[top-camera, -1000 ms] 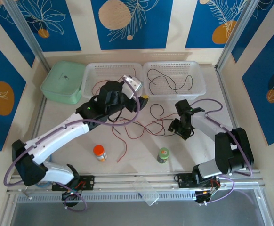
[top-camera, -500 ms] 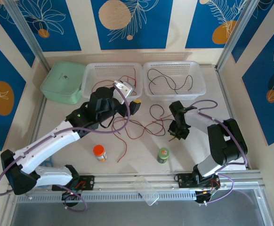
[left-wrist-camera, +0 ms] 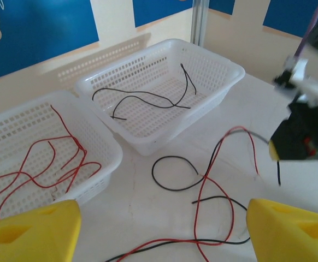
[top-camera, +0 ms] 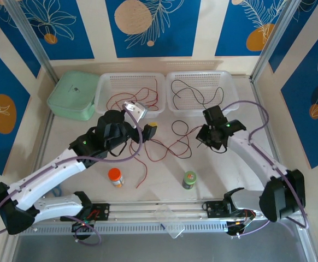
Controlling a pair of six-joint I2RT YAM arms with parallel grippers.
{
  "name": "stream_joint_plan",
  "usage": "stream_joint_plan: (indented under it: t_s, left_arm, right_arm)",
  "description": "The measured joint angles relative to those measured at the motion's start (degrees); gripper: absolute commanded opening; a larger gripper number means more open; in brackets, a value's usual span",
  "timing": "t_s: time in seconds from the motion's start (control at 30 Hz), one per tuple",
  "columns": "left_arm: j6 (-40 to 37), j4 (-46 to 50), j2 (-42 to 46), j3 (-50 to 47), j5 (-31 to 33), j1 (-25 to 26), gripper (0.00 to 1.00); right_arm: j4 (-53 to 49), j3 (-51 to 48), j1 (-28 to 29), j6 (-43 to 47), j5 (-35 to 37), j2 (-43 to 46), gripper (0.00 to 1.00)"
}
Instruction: Untangle the cables
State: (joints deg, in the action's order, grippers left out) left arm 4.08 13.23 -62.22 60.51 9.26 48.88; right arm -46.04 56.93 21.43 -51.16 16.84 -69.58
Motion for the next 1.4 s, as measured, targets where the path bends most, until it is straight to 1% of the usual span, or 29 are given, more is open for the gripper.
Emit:
stream_joint_plan:
  t_s: [0.17, 0.37, 0.6, 0.73, 0.83, 0.97, 1.2, 1.4]
  left_arm:
    - [0.66, 0.96, 0.68, -0.87, 0.02, 0.00, 0.79]
    - [1.51, 1.29, 1.22, -1.01, 0.04, 0.00, 0.79]
    - [1.66, 1.44, 1.79, -1.01, 0.26, 0.00, 0.79]
    - [1.70, 1.68, 1.84, -1.01, 0.26, 0.00, 0.79]
    - [1.97, 2.60, 2.27, -1.07, 0.26, 0.00, 0.79]
    - [2.36, 3.17, 3.08, -1.14, 0.24, 0.00, 0.79]
    - [4.50, 5.73, 3.67, -1.18, 0.24, 0.00, 0.78]
    - [7.08, 7.72, 3.96, -1.97, 0.24, 0.00, 0.77]
  right_arm:
    - [-4.04, 6.88, 0.83, 2.97, 0.81, 4.68, 0.00]
    - [-8.46, 17.05, 1.60, 6.93, 1.07, 6.71, 0.00]
    - [-11.98, 27.17, 1.88, 11.32, 1.25, 6.62, 0.00]
    - [-13.11, 33.92, 1.66, 14.34, 1.49, 4.76, 0.00]
    - [-13.25, 39.65, 0.13, 17.11, 1.16, 1.68, 0.00]
    - [-12.20, 45.72, -3.65, 21.03, -0.55, -3.67, 0.00]
    - [-9.33, 52.46, -10.86, 26.60, -5.60, -15.04, 0.00]
    - [-7.37, 55.93, -15.45, 28.72, -8.48, -25.88, 0.00]
